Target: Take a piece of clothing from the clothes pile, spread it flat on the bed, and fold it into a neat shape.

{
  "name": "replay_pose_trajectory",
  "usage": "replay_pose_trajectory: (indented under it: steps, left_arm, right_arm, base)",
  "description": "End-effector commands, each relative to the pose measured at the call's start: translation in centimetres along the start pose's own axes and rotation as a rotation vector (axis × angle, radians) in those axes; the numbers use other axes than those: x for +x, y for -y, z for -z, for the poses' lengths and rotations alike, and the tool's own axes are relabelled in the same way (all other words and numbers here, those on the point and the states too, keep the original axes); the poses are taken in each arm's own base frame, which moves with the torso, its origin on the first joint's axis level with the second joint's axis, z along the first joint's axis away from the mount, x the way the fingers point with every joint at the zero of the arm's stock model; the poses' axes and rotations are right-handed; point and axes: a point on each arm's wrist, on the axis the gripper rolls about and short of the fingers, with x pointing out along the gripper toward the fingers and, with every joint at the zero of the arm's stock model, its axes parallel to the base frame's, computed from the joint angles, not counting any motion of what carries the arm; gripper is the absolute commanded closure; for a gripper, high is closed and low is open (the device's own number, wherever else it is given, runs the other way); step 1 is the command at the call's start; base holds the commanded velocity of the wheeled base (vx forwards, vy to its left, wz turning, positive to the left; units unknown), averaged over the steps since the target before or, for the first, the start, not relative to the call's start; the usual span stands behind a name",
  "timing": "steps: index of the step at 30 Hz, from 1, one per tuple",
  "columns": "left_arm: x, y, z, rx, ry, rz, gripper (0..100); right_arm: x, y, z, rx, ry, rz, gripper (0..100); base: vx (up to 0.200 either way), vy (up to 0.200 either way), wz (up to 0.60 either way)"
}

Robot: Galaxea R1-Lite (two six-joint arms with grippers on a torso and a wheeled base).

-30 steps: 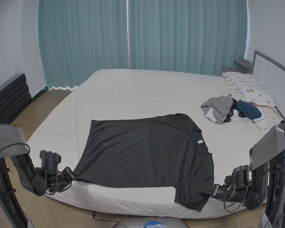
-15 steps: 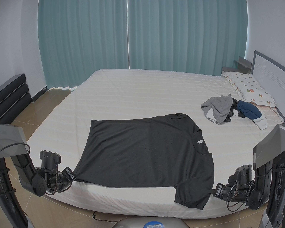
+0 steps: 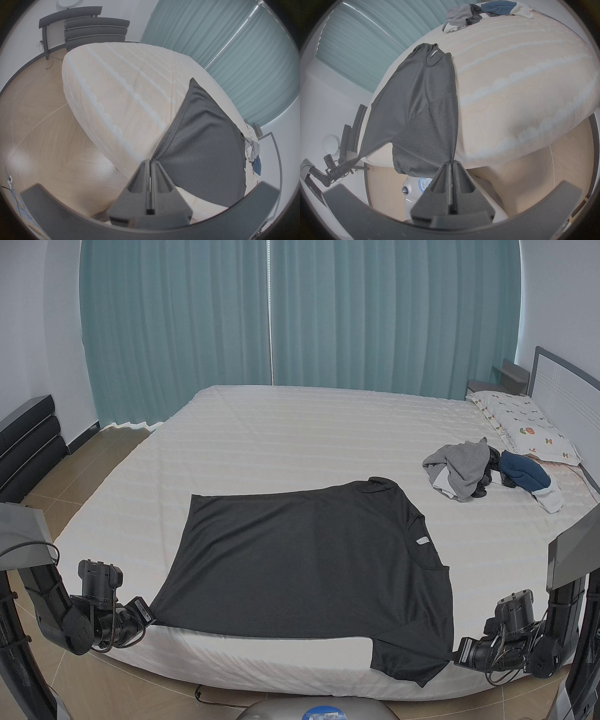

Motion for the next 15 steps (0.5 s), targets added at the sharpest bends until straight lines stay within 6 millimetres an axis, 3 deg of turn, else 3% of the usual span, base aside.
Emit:
replay_pose_trajectory:
  steps: [1, 15]
  left_arm:
    - [-0.5, -0.4, 0.3, 0.028, -0.007, -0.011, 100]
    - [-1.0, -1.6, 0.2, 0.093, 0.008, -0.032, 100]
  right_arm:
    - [-0.5, 0.0, 0.4, -0.005, -0.014, 0.007, 100]
    - [-2.9, -1.0, 1.9, -0.103, -0.113, 0.032, 100]
  base:
    - [0.0, 0.0, 0.0]
    - [0.0, 0.0, 0.0]
